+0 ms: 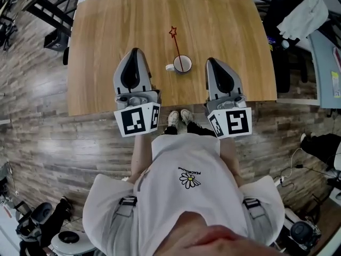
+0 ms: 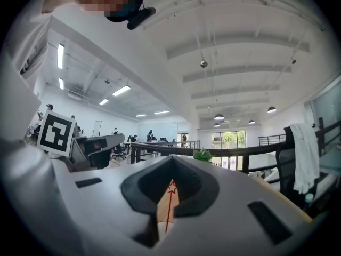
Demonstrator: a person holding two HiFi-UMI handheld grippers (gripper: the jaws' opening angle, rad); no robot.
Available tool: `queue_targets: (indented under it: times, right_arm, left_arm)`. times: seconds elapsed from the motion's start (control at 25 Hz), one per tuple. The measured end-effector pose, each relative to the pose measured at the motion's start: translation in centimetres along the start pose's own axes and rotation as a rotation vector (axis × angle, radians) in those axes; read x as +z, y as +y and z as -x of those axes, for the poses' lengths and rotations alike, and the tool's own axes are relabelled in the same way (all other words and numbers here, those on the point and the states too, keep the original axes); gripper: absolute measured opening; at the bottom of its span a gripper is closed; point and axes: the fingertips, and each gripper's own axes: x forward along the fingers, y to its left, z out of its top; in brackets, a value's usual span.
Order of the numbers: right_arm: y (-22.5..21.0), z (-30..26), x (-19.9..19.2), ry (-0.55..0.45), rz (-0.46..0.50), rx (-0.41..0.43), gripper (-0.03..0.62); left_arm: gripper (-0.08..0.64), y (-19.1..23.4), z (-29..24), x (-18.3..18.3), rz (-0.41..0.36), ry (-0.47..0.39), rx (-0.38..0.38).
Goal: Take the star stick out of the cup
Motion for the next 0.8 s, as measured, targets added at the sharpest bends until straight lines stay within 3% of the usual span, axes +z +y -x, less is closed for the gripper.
queue_targets:
  times: [0.36, 0.56, 0.68, 0.8]
  right_arm:
    - [-1.4, -1.1, 0.3, -0.040, 0.025, 0.061, 0.006]
    - [-1.9, -1.5, 0.6, -0.048, 0.014, 0.072, 0.006]
    - [-1.1, -2.1, -0.3, -0.011, 0.006, 0.138, 0.008]
    - [0.3, -3.4, -2.6, 0.100, -0.025, 0.253, 0.006]
  left_arm:
    - [0.015, 0.3, -1.2, 0.8, 0.007, -0.025, 0.079]
    - [0.015, -0.4, -1.7, 1.0, -0.013, -0.021, 0.072]
    - [0.015, -0.9, -1.7, 0.5, -0.025, -0.011, 0.065]
    - [0.015, -0.8, -2.2, 0.1, -0.028, -0.008, 0.067]
